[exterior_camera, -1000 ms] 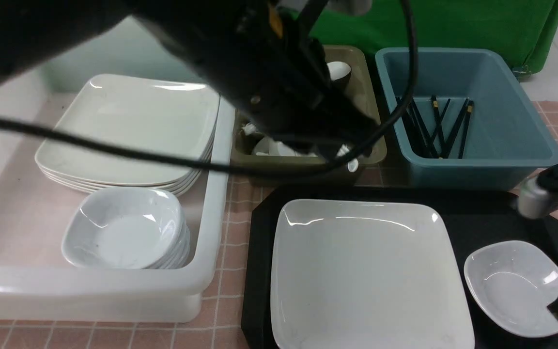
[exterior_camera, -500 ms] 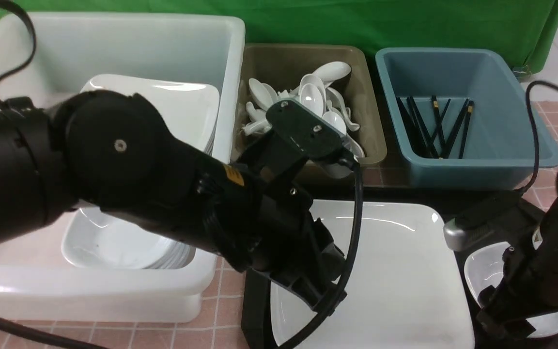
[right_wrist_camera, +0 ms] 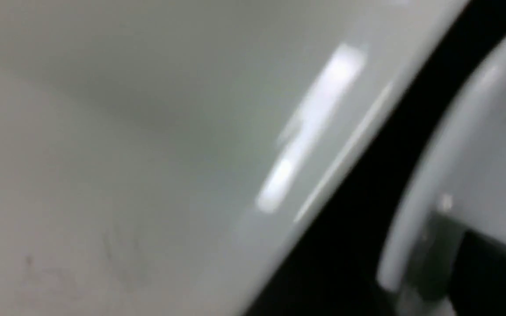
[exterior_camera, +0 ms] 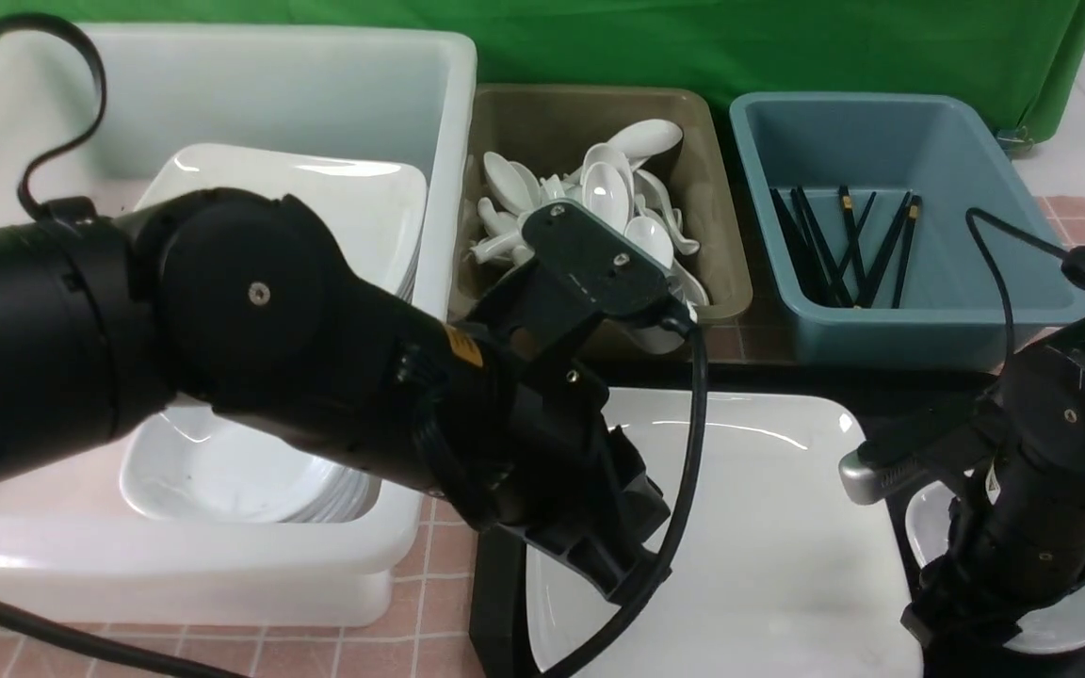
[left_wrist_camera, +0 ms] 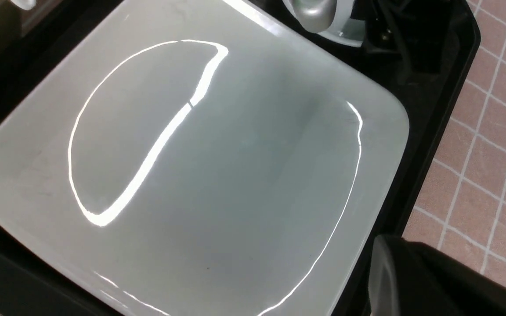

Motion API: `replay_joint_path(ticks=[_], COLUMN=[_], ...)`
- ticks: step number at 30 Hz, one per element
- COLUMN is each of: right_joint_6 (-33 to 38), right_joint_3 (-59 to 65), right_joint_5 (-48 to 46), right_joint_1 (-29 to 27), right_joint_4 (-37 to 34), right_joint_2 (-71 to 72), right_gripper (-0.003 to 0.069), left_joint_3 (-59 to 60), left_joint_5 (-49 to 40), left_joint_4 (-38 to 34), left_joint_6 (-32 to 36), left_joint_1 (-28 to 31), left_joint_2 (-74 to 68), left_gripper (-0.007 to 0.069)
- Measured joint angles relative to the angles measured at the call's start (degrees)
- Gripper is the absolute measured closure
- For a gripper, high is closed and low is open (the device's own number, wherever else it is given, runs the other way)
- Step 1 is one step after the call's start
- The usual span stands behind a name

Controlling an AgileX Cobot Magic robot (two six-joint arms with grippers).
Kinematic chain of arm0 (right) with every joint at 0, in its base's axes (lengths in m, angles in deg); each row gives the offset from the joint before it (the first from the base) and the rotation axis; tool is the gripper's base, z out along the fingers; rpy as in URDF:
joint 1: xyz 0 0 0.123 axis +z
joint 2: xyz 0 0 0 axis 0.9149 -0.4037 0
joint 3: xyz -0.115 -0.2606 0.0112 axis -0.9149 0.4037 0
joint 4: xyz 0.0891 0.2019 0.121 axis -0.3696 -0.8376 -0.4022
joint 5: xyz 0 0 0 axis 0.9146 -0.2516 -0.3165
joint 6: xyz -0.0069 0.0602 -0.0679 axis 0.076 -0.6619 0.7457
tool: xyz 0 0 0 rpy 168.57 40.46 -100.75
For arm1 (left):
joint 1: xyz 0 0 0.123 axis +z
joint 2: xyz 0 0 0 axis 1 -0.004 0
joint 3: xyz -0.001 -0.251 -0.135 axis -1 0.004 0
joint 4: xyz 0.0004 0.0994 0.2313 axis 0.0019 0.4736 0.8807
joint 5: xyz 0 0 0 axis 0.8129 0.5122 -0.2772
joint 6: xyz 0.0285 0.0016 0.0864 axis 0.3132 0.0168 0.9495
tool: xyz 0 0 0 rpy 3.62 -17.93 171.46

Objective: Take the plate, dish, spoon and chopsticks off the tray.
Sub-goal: Use the right arm to grab a small plate from the dinner plate, then use the right arm to put the small plate into the large storage box on the left

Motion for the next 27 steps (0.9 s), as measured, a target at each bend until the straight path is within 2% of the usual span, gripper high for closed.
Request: replay_joint_path(ticks=[1, 4, 8, 12, 15, 17, 19, 21, 23, 24, 25, 26, 27], right_joint_6=[0.1, 0.1, 0.2, 0.1, 0.1, 1.5, 3.5, 7.3, 8.8, 9.1, 9.7, 9.8, 10.1], right_joint_3=[-0.5, -1.3, -2.7, -7.5, -11.3, -16.5, -19.1, -24.4, -28.2, -28.6, -32.4, -32.8, -35.8], right_joint_5=[-0.2, -1.8, -4.9, -10.0, -12.9, -13.3, -12.9, -11.7, -9.4, -9.2, -7.2, -7.0, -5.8], right_joint_1=[0.1, 0.0, 0.0, -0.1, -0.1, 0.2, 1.2, 4.8, 9.6, 10.1, 14.8, 15.3, 18.8], right_joint_4=[0.2, 0.4, 0.2, -1.2, -5.5, -13.7, -18.2, -26.0, -29.0, -29.2, -30.3, -30.5, -30.8], right_joint_2=[0.2, 1.3, 3.6, 11.5, 16.2, 20.5, 21.9, 22.4, 21.5, 21.1, 19.1, 18.4, 16.2], right_gripper=[0.0389, 0.0398, 0.0447, 0.058, 0.058, 0.058, 0.058, 0.058, 0.058, 0.058, 0.058, 0.058, 0.058], left_joint_3=[0.0, 0.0, 0.0, -0.2, -1.3, -3.2, -4.0, -5.1, -5.4, -5.4, -5.5, -5.6, -5.7], left_joint_5=[0.3, 1.4, 2.9, 4.7, 2.9, -0.4, -1.7, -3.8, -5.1, -5.5, -7.5, -8.1, -10.0], left_joint_4=[0.5, 1.3, 1.4, 4.8, 8.8, 12.8, 14.6, 16.7, 17.6, 17.7, 18.0, 18.1, 18.3], left_joint_6=[-0.8, -2.1, -2.5, -7.2, -11.1, -13.5, -14.5, -16.2, -17.7, -18.0, -19.0, -19.2, -20.2], left_joint_1=[0.0, 0.0, 0.0, 0.4, 1.9, 5.0, 6.8, 11.5, 16.1, 16.6, 22.1, 22.8, 27.4], left_joint_2=[0.0, 0.0, 0.0, 0.3, 1.3, 3.6, 5.2, 9.2, 12.6, 13.4, 16.5, 17.2, 19.3], left_gripper=[0.0627, 0.0627, 0.0627, 0.0627, 0.0627, 0.0627, 0.0627, 0.0627, 0.0627, 0.0627, 0.0627, 0.0627, 0.0627])
